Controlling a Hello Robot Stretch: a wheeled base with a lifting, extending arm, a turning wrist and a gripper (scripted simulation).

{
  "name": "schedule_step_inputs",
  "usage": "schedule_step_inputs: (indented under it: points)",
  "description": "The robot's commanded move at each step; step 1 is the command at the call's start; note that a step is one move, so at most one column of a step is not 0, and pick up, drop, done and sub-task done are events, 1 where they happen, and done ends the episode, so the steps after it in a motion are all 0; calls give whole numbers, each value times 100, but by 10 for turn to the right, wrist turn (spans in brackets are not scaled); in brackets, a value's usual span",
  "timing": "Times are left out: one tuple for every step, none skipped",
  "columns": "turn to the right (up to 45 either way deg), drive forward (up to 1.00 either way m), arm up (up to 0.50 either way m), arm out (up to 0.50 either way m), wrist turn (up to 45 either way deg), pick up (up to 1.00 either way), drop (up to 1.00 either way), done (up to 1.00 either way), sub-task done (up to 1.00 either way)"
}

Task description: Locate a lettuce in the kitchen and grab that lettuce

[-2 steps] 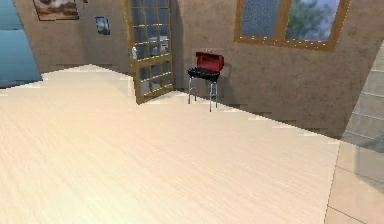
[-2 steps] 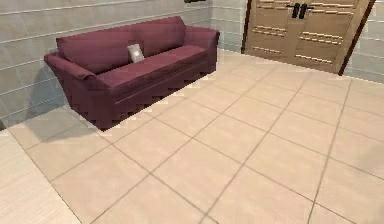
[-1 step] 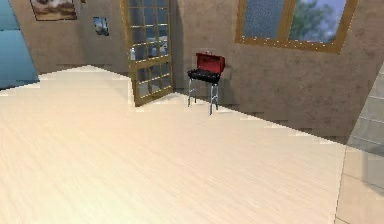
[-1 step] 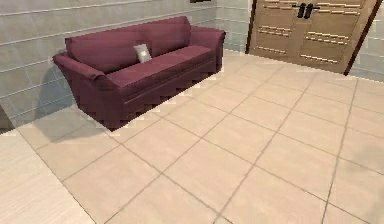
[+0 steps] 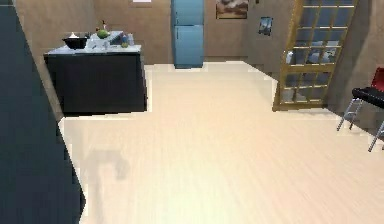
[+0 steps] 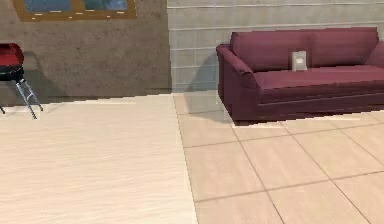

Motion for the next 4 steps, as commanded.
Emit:
schedule_step_inputs:
  points:
    - [0, 100, 0, 0, 0, 0, 0, 0, 0]
    - [-30, 0, 0, 0, 0, 0, 0, 0, 0]
    - [0, 100, 0, 0, 0, 0, 0, 0, 0]
    - [0, 70, 0, 0, 0, 0, 0, 0, 0]
